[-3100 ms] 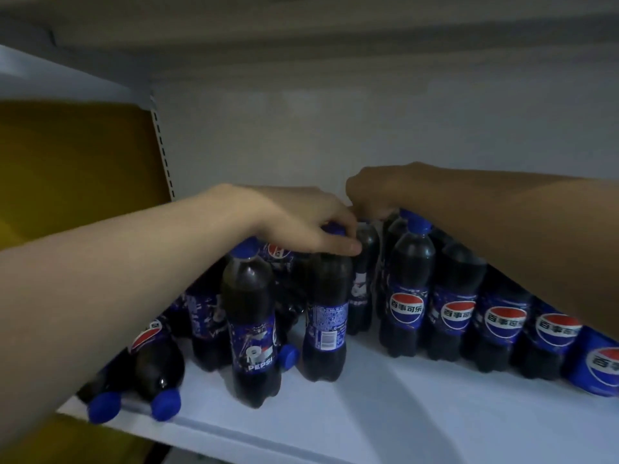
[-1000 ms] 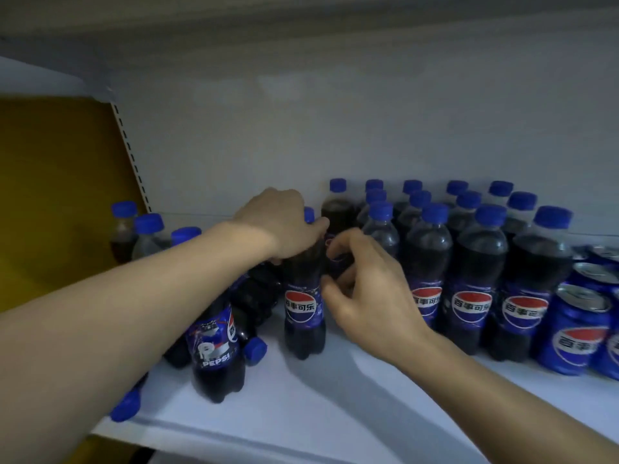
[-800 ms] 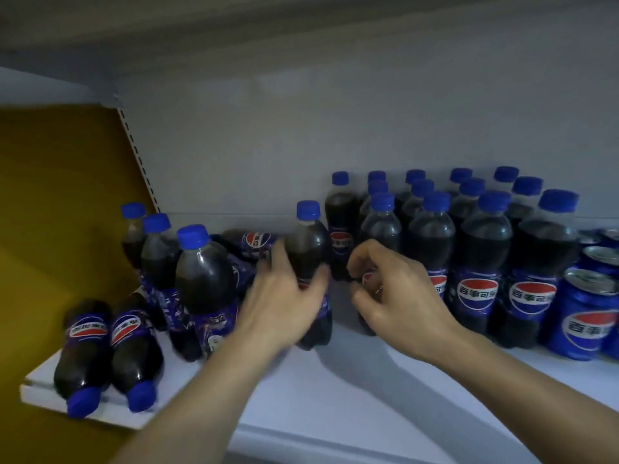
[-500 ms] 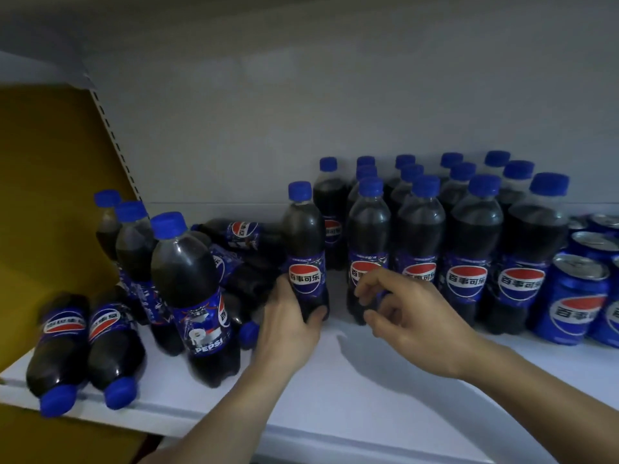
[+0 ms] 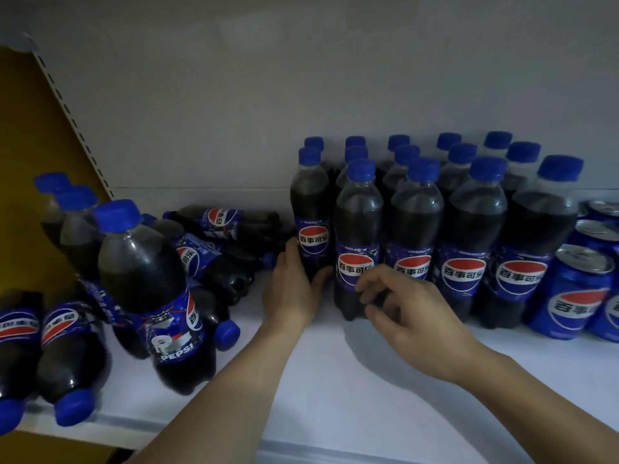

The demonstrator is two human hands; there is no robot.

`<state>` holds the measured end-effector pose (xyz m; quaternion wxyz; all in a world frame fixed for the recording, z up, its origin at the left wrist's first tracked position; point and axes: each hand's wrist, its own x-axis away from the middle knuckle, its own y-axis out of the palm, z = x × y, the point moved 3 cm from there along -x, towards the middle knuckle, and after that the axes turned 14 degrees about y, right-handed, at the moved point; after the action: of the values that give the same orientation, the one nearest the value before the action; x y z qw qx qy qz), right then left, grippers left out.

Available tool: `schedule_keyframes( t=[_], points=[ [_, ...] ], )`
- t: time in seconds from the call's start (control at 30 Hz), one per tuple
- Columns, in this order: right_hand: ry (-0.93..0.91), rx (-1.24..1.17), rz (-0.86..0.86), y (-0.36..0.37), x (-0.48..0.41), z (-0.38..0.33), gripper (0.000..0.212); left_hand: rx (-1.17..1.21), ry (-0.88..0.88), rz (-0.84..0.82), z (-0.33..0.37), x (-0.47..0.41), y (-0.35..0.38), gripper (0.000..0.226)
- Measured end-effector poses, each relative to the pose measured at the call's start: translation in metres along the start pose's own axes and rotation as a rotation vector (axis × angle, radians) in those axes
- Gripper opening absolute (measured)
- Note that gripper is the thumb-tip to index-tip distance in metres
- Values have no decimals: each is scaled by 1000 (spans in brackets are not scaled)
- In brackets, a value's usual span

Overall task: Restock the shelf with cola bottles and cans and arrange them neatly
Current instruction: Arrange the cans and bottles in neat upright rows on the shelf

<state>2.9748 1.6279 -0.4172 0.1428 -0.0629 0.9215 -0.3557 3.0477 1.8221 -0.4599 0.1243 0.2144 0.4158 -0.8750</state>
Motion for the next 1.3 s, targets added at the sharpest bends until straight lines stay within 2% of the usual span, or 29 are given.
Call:
schedule_keyframes(
  t=[0.33,0.47,0.6,0.77,0.93,1.03,1.1,1.17,1.23,1.3],
  points=[
    [46,-67,33,5,1,0,31,3,18,-16,-1,1,0,65],
    [64,-110,59,5,3,-5,31,40,-11,-61,-1,3,-1,72],
    [-6,-144,75,4,5,-33,27,175,-19,-84,15,22,-17,87],
    [-97,-167,66,18,11,-70,27,126,218,135,44,64,-88,59],
    [-53,-343,30,56,0,-94,29,114,402,180,49,107,-157,23],
    [16,-371,-74,86,-9,-107,39,58,414,364,38,135,-187,14],
    [9,-419,-240,106,-9,-122,55,52,324,512,18,142,-200,22],
    [-17,-473,-376,125,-7,-138,72,76,216,575,-2,139,-205,36],
    [-4,-479,-368,140,-8,-149,77,162,145,522,-12,135,-203,47],
    [18,-495,-295,142,-9,-153,72,251,136,450,-14,132,-200,56]
  ],
)
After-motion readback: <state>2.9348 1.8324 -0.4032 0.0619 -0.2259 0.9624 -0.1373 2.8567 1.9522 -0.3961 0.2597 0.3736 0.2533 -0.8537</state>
